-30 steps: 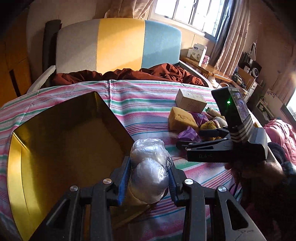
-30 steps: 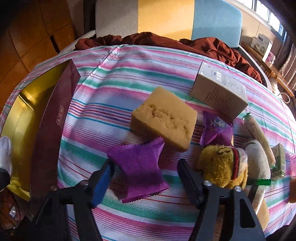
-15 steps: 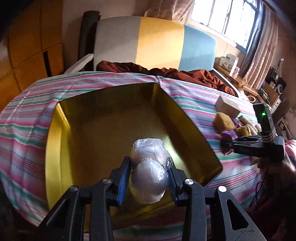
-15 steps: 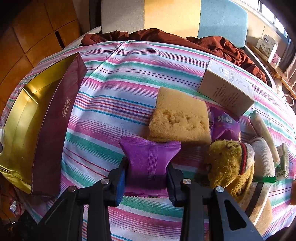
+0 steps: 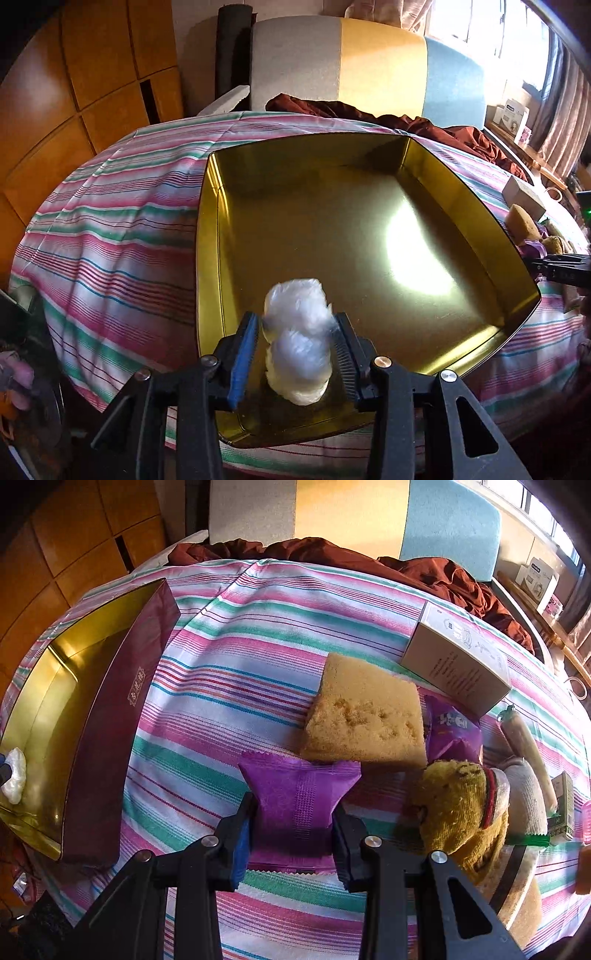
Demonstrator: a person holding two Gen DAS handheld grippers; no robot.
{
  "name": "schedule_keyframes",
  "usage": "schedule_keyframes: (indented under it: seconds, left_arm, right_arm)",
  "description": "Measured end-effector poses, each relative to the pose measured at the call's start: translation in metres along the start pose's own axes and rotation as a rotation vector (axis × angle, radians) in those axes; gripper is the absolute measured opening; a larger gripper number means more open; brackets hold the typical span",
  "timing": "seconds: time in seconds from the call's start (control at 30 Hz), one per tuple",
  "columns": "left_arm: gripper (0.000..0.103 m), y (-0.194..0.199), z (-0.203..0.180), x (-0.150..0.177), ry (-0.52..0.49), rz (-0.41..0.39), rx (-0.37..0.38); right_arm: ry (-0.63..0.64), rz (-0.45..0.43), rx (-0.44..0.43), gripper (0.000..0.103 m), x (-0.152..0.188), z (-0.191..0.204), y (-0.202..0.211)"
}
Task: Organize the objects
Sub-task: 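Grasp the plastic-wrapped bundle with the left tool and place it in the gold tray, then carry the purple snack packet in the right tool and drop it into the tray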
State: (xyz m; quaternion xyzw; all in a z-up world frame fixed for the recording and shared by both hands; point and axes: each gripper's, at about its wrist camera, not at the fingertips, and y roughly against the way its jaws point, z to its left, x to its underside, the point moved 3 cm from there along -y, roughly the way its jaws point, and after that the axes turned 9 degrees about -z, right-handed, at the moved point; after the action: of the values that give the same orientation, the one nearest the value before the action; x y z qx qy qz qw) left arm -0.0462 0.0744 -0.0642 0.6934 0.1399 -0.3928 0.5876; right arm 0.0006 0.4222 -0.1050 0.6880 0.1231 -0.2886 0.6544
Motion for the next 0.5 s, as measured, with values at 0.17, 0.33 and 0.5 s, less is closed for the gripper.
schedule_keyframes:
  seconds: [0.17, 0.33, 0.5]
  left_arm:
    - [0.060, 0.005, 0.007, 0.002, 0.004, -0.025, -0.017]
    - [0.060, 0.010, 0.012, -0.001, 0.034, -0.045, -0.028]
    - [0.062, 0.015, 0.014, -0.007, 0.056, -0.074, -0.067]
  right_arm:
    - [0.002, -0.001, 0.002, 0.037, -0.001, 0.001, 0.000]
    - [0.009, -0.001, 0.006, 0.037, -0.001, 0.002, -0.001]
    - [0.029, -0.005, 0.002, 0.037, -0.001, 0.004, 0.000]
